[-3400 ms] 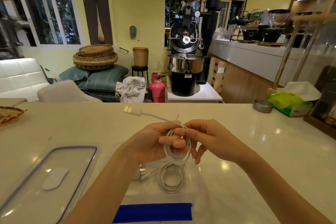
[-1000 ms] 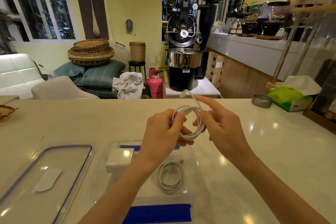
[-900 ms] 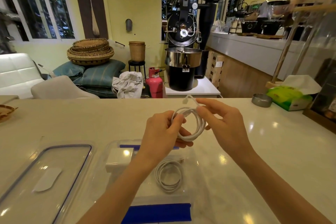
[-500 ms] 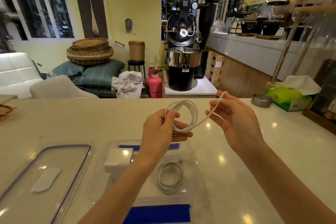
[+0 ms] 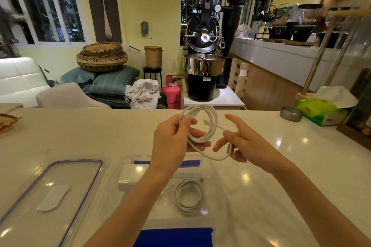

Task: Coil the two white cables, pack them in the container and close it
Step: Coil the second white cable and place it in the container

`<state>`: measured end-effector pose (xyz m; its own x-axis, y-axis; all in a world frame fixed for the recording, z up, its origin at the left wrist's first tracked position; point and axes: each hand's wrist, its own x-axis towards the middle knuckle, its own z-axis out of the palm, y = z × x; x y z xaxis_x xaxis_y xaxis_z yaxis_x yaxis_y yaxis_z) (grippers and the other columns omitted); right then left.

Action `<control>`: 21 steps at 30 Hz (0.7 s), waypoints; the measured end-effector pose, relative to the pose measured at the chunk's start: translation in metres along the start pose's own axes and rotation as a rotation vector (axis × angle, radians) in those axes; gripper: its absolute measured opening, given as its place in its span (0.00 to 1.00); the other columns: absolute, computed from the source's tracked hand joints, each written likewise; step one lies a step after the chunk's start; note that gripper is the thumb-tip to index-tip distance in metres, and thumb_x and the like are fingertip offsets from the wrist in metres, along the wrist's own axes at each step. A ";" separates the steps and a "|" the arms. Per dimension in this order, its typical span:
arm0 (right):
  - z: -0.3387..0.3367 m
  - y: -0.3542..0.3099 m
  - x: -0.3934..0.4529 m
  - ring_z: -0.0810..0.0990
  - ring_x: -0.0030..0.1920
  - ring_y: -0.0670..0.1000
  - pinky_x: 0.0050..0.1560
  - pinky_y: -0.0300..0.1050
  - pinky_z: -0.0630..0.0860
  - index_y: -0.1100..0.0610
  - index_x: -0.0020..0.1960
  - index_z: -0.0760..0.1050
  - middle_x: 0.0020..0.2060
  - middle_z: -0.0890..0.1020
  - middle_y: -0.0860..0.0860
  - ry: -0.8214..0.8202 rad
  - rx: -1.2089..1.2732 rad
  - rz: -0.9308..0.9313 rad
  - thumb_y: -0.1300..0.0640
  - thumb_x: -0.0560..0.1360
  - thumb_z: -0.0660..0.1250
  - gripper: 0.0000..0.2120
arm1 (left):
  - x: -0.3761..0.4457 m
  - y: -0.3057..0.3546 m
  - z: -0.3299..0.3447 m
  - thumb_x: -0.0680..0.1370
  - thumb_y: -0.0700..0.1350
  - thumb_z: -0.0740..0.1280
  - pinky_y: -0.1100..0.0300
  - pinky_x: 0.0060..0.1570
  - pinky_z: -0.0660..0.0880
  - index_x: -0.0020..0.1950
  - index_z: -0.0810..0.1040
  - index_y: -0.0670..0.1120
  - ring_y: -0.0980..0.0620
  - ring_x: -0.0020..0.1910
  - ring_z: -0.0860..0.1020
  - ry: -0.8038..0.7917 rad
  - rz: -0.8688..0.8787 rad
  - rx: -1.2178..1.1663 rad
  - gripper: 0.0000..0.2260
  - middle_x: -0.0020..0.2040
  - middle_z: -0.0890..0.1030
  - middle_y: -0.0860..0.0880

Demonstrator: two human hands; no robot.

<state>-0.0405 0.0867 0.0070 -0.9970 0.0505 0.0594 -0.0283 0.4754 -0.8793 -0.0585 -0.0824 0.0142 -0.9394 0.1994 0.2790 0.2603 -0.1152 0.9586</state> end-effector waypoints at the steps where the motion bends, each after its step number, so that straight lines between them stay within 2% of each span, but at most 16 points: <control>1: 0.000 0.000 0.000 0.71 0.23 0.44 0.24 0.33 0.69 0.47 0.61 0.62 0.37 0.84 0.50 0.008 -0.024 -0.017 0.56 0.79 0.54 0.12 | 0.000 -0.001 0.000 0.79 0.44 0.58 0.62 0.29 0.80 0.42 0.76 0.43 0.48 0.28 0.83 -0.004 -0.006 0.007 0.10 0.26 0.82 0.49; 4: 0.000 0.000 0.001 0.67 0.21 0.44 0.22 0.33 0.66 0.53 0.53 0.73 0.36 0.84 0.51 0.071 -0.030 -0.091 0.58 0.79 0.54 0.10 | 0.001 -0.003 0.001 0.79 0.44 0.57 0.61 0.30 0.80 0.42 0.76 0.44 0.49 0.28 0.83 -0.001 -0.021 0.012 0.11 0.26 0.82 0.50; 7: 0.001 -0.001 0.001 0.65 0.20 0.44 0.21 0.33 0.64 0.49 0.46 0.76 0.33 0.85 0.49 0.134 0.076 -0.132 0.59 0.79 0.56 0.11 | 0.002 -0.004 0.000 0.79 0.44 0.57 0.61 0.31 0.81 0.42 0.76 0.45 0.48 0.29 0.83 0.014 -0.042 -0.010 0.11 0.26 0.82 0.50; 10: 0.004 -0.002 0.000 0.64 0.20 0.44 0.20 0.34 0.63 0.48 0.46 0.77 0.30 0.84 0.44 0.141 0.177 -0.131 0.59 0.78 0.57 0.11 | 0.002 -0.005 0.001 0.79 0.44 0.57 0.61 0.30 0.80 0.42 0.76 0.44 0.49 0.28 0.83 0.007 -0.083 -0.046 0.11 0.26 0.82 0.50; 13: 0.010 0.000 -0.001 0.64 0.21 0.44 0.23 0.36 0.62 0.52 0.50 0.79 0.21 0.76 0.42 0.105 0.272 -0.096 0.58 0.77 0.60 0.09 | 0.000 -0.005 0.005 0.79 0.45 0.57 0.62 0.30 0.80 0.44 0.76 0.42 0.49 0.28 0.83 -0.034 -0.118 -0.058 0.11 0.26 0.83 0.49; 14: 0.013 0.001 -0.001 0.64 0.23 0.45 0.25 0.38 0.62 0.52 0.51 0.80 0.22 0.75 0.44 0.089 0.310 -0.093 0.56 0.76 0.61 0.10 | -0.001 -0.005 0.006 0.79 0.45 0.57 0.62 0.29 0.80 0.45 0.77 0.42 0.49 0.28 0.83 -0.052 -0.128 -0.058 0.11 0.26 0.83 0.49; 16: 0.017 0.002 -0.002 0.63 0.26 0.49 0.27 0.40 0.63 0.48 0.48 0.82 0.29 0.74 0.56 0.073 0.367 -0.098 0.52 0.73 0.63 0.09 | -0.004 -0.006 0.009 0.79 0.45 0.58 0.61 0.29 0.80 0.45 0.77 0.40 0.49 0.27 0.83 -0.084 -0.152 -0.063 0.12 0.26 0.83 0.48; 17: 0.017 0.002 -0.002 0.64 0.27 0.50 0.28 0.41 0.63 0.47 0.45 0.82 0.33 0.74 0.59 0.076 0.376 -0.104 0.51 0.71 0.64 0.08 | -0.005 -0.006 0.010 0.79 0.45 0.58 0.60 0.29 0.80 0.45 0.77 0.40 0.49 0.27 0.82 -0.094 -0.159 -0.068 0.12 0.27 0.83 0.47; 19: 0.018 0.001 -0.002 0.67 0.28 0.50 0.29 0.40 0.66 0.48 0.44 0.83 0.35 0.78 0.60 0.092 0.364 -0.123 0.53 0.72 0.65 0.08 | -0.005 -0.008 0.011 0.78 0.45 0.59 0.59 0.29 0.81 0.43 0.78 0.42 0.48 0.28 0.83 -0.093 -0.140 -0.044 0.11 0.27 0.83 0.47; 21: 0.018 -0.001 -0.003 0.74 0.31 0.49 0.31 0.38 0.73 0.50 0.47 0.82 0.38 0.84 0.54 0.102 0.352 -0.142 0.56 0.75 0.62 0.10 | -0.006 -0.011 0.011 0.78 0.45 0.60 0.57 0.31 0.81 0.42 0.80 0.45 0.46 0.29 0.83 -0.075 -0.097 0.017 0.11 0.29 0.83 0.47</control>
<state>-0.0393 0.0703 -0.0007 -0.9694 0.1012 0.2234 -0.2066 0.1544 -0.9662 -0.0535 -0.0711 0.0031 -0.9411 0.2812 0.1879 0.1735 -0.0754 0.9819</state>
